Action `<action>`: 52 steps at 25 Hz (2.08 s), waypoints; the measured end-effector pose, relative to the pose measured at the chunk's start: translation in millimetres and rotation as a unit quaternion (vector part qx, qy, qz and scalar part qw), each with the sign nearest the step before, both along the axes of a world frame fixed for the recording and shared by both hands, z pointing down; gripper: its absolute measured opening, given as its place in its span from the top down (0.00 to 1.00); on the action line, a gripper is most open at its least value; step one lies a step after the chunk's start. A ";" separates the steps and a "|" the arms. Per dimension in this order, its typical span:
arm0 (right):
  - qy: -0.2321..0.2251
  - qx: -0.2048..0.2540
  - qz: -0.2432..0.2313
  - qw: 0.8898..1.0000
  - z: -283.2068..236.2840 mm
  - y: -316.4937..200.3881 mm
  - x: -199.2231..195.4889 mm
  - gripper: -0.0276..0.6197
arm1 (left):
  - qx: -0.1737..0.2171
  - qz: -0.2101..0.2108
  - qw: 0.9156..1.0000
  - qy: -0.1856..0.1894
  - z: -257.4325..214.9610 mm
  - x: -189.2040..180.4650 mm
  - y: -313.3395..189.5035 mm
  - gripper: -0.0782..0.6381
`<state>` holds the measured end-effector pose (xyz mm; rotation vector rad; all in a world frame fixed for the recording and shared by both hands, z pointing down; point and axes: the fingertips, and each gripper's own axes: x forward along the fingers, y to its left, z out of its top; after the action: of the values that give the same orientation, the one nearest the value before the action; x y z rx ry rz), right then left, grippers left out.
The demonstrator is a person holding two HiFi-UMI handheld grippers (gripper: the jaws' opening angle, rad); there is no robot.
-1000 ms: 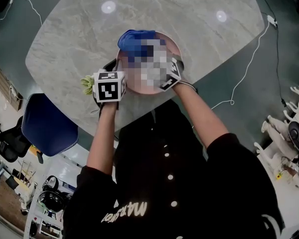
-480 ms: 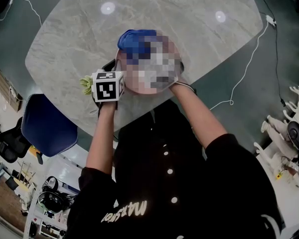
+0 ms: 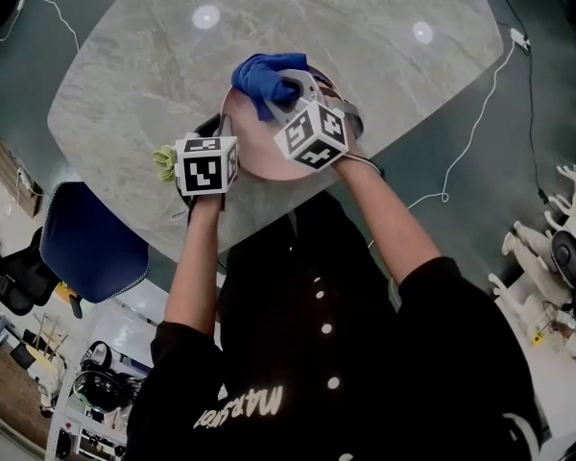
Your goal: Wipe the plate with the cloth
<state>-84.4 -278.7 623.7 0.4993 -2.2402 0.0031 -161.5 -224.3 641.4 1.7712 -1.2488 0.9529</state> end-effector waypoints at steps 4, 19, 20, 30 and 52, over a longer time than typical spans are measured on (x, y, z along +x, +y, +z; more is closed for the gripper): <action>0.025 0.014 -0.013 1.000 1.6 -0.5 8.1 0.72 | 0.001 -0.001 1.000 0.001 0.3 0.1 -0.3 0.83; 0.156 0.075 -0.070 0.982 8.6 1.6 41.6 0.72 | 0.000 0.002 1.000 0.000 0.4 -0.2 0.8 0.83; 0.161 0.076 -0.071 0.981 8.8 1.8 44.4 0.72 | 0.000 0.001 1.000 0.000 0.3 -0.1 1.0 0.83; 0.189 0.091 -0.083 0.974 9.8 6.3 60.4 0.72 | 0.002 0.000 1.000 0.000 -0.4 0.3 -0.3 0.83; 0.014 0.027 -0.049 0.998 -62.4 34.4 -2.4 0.73 | 0.003 -0.014 1.000 0.008 -2.0 -0.1 -4.9 0.84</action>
<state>-86.8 -244.3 561.3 0.4151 -2.2395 -0.1146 -161.6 -229.2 639.4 1.7585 -1.2639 0.9186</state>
